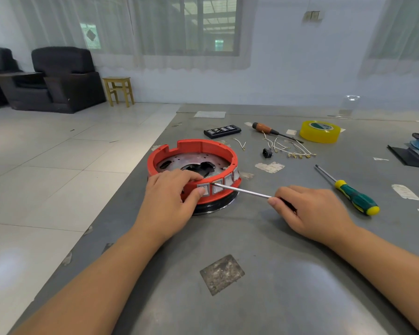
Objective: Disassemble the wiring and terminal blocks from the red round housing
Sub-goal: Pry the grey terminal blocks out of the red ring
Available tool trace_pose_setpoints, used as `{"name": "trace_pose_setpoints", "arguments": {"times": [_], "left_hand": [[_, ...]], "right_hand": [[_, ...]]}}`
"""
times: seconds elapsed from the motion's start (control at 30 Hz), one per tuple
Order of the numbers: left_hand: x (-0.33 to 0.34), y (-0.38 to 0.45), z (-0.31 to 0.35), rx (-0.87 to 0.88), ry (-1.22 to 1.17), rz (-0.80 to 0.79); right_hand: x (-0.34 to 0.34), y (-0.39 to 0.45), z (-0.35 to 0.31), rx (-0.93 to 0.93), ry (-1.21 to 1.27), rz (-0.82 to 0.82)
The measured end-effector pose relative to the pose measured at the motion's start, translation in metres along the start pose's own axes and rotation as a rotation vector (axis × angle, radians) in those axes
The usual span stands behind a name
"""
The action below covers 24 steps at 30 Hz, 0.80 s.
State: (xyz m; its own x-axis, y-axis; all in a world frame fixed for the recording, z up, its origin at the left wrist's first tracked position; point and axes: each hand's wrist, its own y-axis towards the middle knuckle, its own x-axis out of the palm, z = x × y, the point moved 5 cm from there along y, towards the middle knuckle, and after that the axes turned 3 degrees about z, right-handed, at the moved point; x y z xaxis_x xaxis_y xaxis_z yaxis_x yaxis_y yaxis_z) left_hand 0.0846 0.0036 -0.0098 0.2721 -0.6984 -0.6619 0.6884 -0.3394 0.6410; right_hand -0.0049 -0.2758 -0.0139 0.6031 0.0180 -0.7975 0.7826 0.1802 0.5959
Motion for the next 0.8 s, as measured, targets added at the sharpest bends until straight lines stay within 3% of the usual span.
{"name": "trace_pose_setpoints", "arguments": {"times": [0.2,0.8], "left_hand": [[0.003,0.002,-0.005,-0.078,0.031,0.077],[0.005,0.001,0.004,-0.093,0.040,0.093]], "right_hand": [[0.004,-0.002,0.001,0.010,-0.072,-0.059],[0.012,0.012,-0.005,-0.055,-0.080,-0.244]]}}
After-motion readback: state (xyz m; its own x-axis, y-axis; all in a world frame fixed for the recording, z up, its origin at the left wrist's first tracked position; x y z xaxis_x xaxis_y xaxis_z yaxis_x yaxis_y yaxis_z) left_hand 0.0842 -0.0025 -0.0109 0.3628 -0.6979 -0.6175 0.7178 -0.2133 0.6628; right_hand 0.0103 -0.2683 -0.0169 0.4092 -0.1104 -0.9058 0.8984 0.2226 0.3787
